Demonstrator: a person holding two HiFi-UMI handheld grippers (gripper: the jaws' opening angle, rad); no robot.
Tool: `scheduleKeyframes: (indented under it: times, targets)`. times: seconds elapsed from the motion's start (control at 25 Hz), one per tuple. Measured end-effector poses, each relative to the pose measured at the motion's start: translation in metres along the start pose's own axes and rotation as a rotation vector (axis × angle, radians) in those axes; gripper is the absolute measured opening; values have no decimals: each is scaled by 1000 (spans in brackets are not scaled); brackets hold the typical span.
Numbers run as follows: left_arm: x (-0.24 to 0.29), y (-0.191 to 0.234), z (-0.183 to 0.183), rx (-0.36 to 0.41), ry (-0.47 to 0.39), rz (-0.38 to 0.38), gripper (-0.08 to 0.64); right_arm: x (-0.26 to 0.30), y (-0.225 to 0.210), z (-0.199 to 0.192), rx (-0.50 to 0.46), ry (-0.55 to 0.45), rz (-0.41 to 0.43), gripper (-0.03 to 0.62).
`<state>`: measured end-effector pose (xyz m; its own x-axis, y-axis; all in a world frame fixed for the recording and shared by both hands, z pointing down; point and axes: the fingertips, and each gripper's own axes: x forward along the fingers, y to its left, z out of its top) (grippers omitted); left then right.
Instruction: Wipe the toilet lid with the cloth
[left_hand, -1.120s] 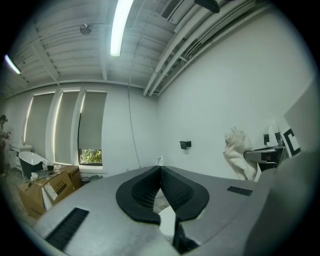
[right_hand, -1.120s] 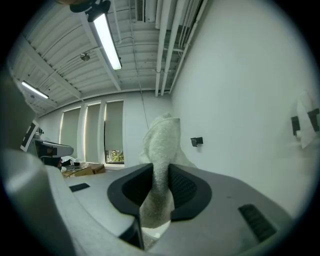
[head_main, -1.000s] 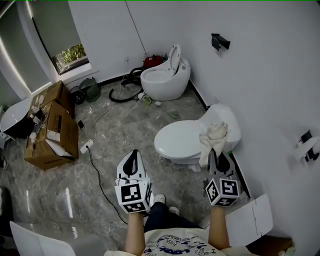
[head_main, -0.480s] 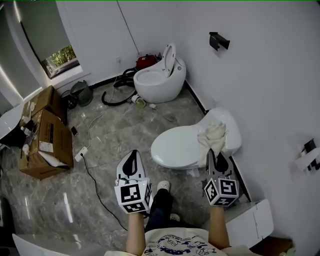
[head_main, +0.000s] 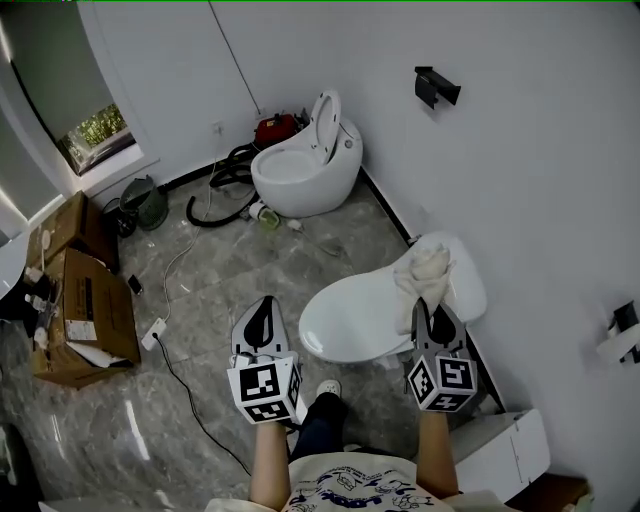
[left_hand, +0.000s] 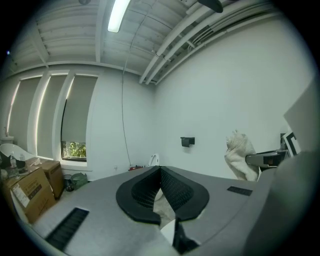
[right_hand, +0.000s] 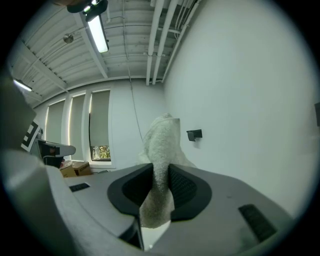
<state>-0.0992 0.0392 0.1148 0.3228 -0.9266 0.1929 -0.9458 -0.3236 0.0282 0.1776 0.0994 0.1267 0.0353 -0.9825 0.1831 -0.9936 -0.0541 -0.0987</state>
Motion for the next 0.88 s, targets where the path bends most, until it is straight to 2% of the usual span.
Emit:
scheduleKeyframes:
  times: [0.32, 0.6, 0.88]
  targets:
    - [92, 20, 8, 8, 15, -52, 3, 79, -10, 7, 12, 7, -63, 84]
    - [145, 31, -14, 4, 82, -80, 3, 132, -18, -11, 23, 66, -88, 84]
    - [184, 42, -35, 6, 108, -74, 3, 169, -27, -33, 12, 118, -97, 84]
